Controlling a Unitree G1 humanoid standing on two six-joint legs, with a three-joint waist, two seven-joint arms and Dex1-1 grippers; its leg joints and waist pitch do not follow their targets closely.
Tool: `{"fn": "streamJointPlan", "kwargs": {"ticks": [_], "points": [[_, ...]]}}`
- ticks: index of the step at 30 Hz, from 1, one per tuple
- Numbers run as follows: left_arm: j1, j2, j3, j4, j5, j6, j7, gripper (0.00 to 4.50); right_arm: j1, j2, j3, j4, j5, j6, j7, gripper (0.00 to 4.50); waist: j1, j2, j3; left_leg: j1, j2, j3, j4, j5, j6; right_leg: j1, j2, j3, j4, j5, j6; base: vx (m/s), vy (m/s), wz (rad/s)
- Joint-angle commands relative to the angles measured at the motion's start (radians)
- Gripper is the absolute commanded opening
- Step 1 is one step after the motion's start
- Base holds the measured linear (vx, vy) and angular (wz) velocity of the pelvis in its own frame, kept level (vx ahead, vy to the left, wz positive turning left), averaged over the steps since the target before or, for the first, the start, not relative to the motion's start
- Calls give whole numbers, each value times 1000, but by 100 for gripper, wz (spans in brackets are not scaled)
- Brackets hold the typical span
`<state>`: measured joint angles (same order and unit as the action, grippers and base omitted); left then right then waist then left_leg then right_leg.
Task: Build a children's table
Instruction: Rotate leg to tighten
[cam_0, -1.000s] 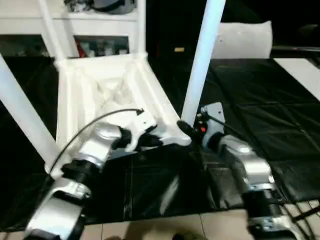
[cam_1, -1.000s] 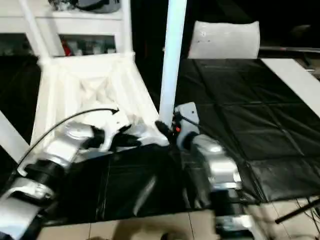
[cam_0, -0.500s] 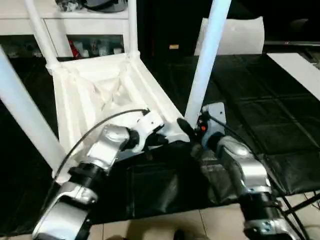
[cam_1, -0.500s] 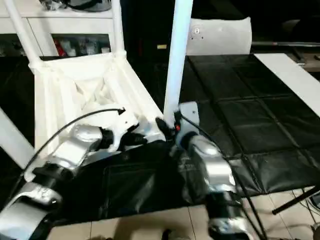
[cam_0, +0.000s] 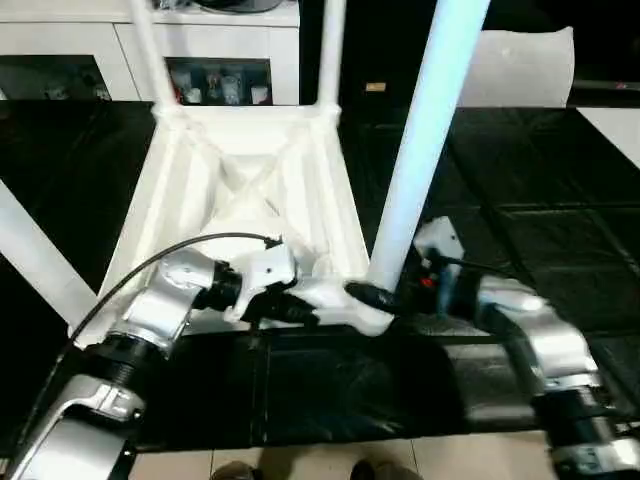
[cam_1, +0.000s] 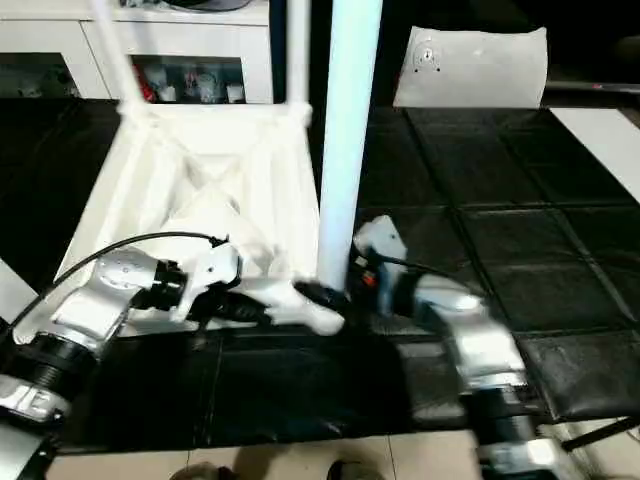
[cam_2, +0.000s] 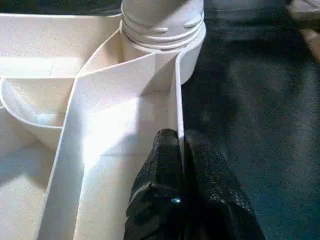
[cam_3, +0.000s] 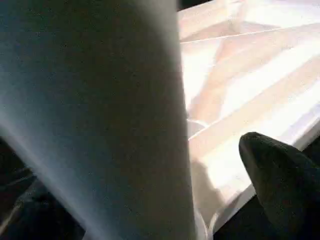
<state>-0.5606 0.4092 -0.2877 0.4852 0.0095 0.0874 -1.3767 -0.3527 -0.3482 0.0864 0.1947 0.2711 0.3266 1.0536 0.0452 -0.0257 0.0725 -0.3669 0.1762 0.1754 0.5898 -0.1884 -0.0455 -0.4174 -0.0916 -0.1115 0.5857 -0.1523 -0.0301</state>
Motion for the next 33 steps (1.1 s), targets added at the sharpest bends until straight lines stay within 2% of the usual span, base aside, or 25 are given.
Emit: {"fn": "streamJointPlan", "kwargs": {"ticks": [1,4,5,6,11,14,21,23,28,29,33], "points": [[-26,-12,-25,-11,-59,-40,-90,0,7,-28,8,-38,38,11,89,449,0,-14,-67,11,58,-10,-65,-170,85,62,-73,66,-71,-337,-177,0,0,0],[-47,4,-38,13,-59,-70,-135,0,8,-72,30,-27,71,16,196,449,4,-15,-65,14,61,-10,-67,-199,73,58,-70,66,-76,-371,-166,0,0,0],[-54,7,-39,21,-54,-79,-143,0,7,-83,37,-25,71,13,220,432,9,-11,-65,16,62,-11,-67,-199,67,57,-71,66,-76,-373,-166,0,0,0],[-60,10,-42,31,-48,-90,-152,0,6,-93,44,-25,74,15,244,422,12,-12,-67,17,62,-10,-66,-197,64,58,-71,66,-76,-365,-169,0,0,0],[-85,18,-52,73,-39,-129,-190,0,-14,-126,71,-9,87,14,326,388,18,-14,-68,13,63,-12,-67,-189,56,61,-73,66,-70,-345,-180,0,0,0],[-90,21,-59,84,-43,-139,-211,0,-26,-134,84,0,88,13,356,349,21,-15,-70,11,62,-11,-65,-180,58,63,-73,66,-69,-333,-183,0,0,0],[-101,27,-66,106,-41,-162,-236,0,-46,-149,102,14,97,27,402,295,37,-15,-72,14,64,-9,-64,-150,64,62,-73,66,-64,-310,-188,0,0,0],[-103,29,-67,112,-41,-168,-237,0,-47,-152,107,19,95,25,409,270,40,-19,-73,12,64,-9,-64,-144,63,63,-74,66,-62,-301,-188,0,0,0],[-105,32,-71,119,-43,-174,-238,0,-49,-151,113,30,88,16,418,239,40,-21,-71,12,64,-10,-65,-156,54,62,-75,65,-66,-334,-176,0,0,0],[-105,33,-72,118,-43,-175,-238,0,-50,-150,115,30,88,18,420,221,40,-20,-70,12,65,-11,-65,-158,53,62,-75,65,-66,-338,-175,0,0,0],[-104,33,-65,123,-40,-178,-237,0,-48,-146,123,22,91,26,418,215,39,-21,-71,13,65,-11,-66,-162,48,62,-75,65,-65,-327,-179,0,0,0]]}}
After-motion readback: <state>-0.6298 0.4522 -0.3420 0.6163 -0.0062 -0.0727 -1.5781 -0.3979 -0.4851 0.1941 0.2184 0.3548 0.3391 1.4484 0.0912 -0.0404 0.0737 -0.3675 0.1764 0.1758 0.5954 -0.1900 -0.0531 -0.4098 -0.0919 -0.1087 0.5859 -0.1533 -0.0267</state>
